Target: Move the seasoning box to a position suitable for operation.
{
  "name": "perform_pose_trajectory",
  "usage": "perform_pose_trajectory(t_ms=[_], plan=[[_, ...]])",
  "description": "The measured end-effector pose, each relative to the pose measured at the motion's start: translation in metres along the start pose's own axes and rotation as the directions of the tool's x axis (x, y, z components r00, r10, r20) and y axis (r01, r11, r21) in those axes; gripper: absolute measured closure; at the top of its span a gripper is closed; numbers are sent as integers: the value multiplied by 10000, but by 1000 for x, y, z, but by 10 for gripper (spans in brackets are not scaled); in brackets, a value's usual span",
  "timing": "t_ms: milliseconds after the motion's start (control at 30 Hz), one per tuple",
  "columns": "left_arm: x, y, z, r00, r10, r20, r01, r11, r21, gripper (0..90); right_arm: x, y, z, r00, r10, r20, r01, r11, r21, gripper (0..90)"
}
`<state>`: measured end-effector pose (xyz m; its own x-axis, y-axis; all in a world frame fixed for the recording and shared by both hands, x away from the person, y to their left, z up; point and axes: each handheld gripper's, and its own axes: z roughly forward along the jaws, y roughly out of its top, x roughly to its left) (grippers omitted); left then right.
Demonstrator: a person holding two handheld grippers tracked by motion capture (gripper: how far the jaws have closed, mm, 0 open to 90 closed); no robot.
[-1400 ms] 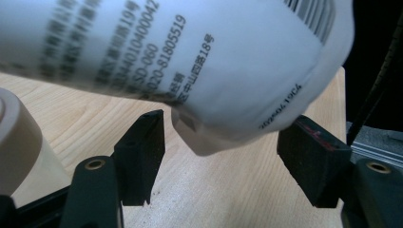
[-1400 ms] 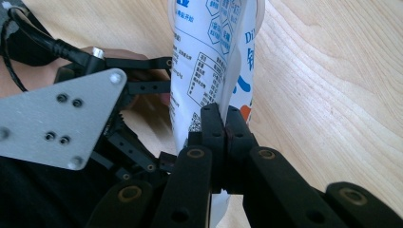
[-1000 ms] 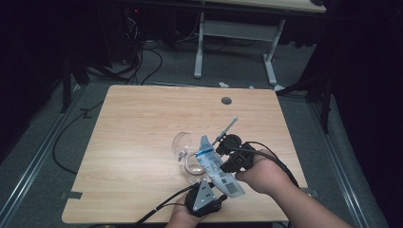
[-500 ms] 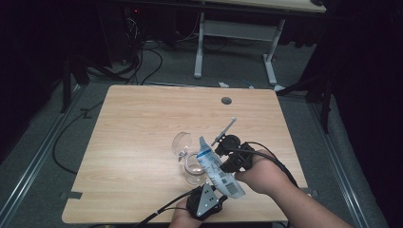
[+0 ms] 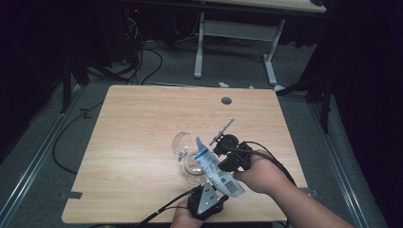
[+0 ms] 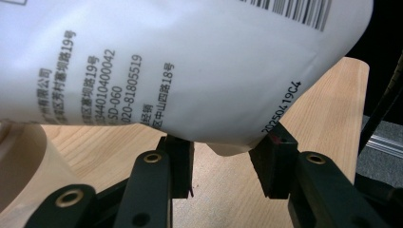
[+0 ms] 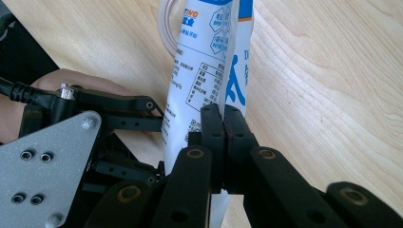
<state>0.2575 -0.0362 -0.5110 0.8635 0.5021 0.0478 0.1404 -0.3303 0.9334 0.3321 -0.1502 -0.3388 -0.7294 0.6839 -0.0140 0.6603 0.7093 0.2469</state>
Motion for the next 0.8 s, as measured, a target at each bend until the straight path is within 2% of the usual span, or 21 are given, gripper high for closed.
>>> perform_pose_trajectory(t_ms=[300, 800], plan=[[-3, 3, -3, 10000, -17, 41, 17, 10000, -52, 623, -1, 4, 1, 9998, -178, -17, 178, 9998, -83, 898], [-6, 10, -5, 9999, 93, 117, -91, 9998, -175, 613, -4, 4, -2, 9998, -183, 70, 184, 9997, -153, 899]])
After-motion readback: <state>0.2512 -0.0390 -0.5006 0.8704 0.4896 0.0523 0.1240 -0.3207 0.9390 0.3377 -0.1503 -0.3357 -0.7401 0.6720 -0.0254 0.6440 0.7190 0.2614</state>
